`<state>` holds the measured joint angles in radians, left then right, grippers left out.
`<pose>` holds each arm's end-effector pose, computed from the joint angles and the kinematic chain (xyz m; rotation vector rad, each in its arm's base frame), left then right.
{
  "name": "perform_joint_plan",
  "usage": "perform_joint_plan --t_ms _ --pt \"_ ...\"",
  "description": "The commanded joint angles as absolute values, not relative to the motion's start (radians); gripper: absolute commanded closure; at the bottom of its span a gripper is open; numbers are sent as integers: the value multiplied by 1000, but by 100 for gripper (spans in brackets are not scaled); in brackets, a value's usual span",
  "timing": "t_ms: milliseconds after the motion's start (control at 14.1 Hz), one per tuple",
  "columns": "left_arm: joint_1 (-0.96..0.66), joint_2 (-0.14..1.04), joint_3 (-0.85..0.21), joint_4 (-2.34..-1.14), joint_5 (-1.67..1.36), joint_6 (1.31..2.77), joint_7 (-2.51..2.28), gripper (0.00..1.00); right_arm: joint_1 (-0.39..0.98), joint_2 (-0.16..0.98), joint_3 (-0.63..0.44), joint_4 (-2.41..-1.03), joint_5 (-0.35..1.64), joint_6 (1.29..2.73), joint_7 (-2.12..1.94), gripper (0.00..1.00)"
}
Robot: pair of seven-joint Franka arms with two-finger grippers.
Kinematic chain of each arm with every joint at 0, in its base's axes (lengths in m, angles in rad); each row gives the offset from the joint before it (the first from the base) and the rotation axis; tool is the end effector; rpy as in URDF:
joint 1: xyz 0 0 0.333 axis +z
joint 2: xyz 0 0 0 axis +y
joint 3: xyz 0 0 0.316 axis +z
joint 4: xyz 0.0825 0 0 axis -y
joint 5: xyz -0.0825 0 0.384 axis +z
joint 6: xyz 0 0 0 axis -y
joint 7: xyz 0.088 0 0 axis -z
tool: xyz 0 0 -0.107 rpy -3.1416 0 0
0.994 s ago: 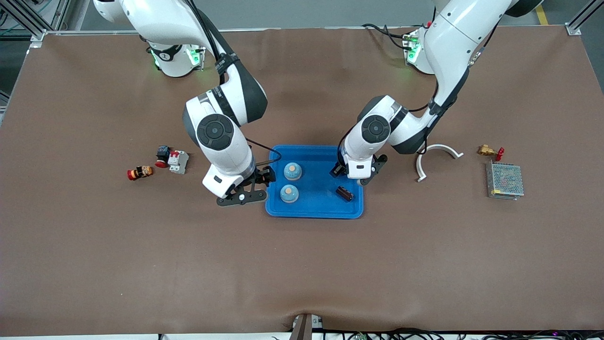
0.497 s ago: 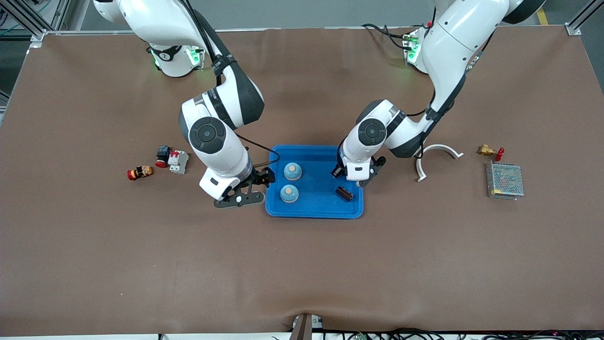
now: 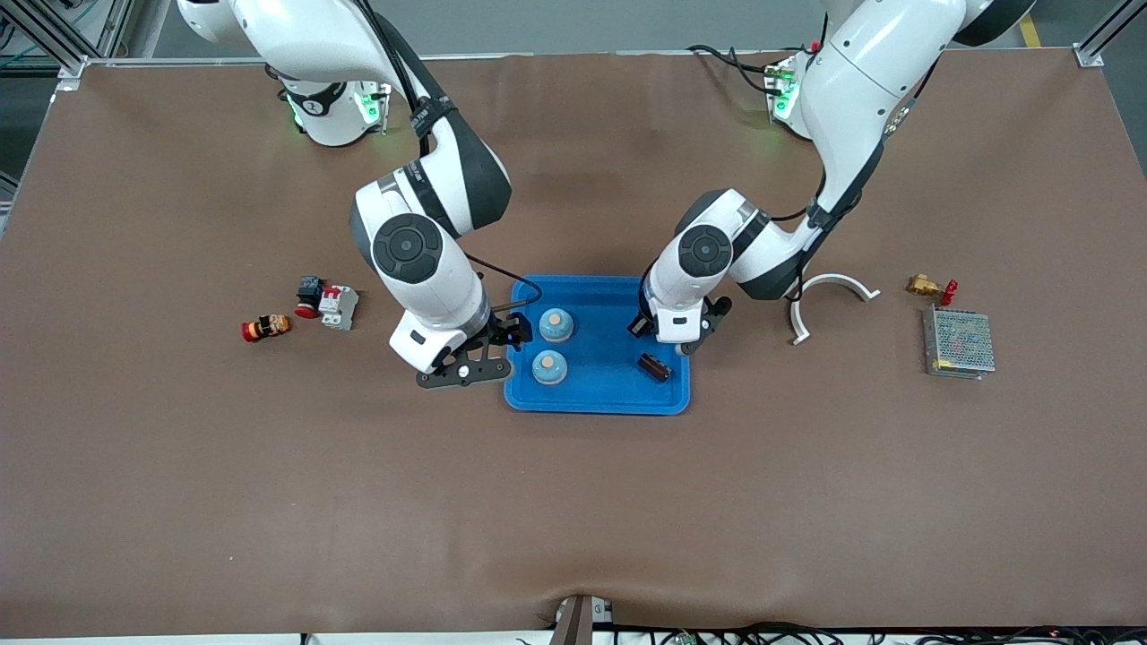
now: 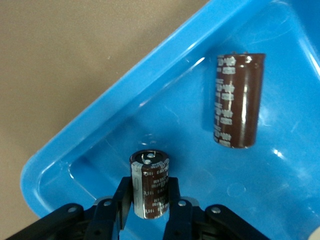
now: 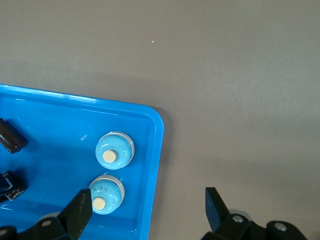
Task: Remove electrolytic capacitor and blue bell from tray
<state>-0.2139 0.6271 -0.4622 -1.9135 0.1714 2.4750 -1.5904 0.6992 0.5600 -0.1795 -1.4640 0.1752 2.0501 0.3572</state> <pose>0.4966 -0.3837 0.1951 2.7813 1.2698 -0.2137 0.6001 0.3797 0.3631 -3.0649 -0.1733 -0.0095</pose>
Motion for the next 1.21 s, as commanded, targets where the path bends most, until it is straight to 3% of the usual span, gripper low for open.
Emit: perform_joint_plan --t_ms 0,497,781,1135 --pt "-218 548 -463 -1896 196 2378 -1621 100 706 558 -178 -1468 196 2078 373 0" --pt "-174 459 -463 -1723 192 2056 -1443 100 753 586 -178 -1471 187 2122 502 0" --pt "-28 402 -466 -1732 179 1950 -1177 100 791 598 -178 -1493 187 2115 503 0" --pt "148 367 -466 -1784 181 1928 -886 100 830 632 -179 -1506 187 2126 505 0"
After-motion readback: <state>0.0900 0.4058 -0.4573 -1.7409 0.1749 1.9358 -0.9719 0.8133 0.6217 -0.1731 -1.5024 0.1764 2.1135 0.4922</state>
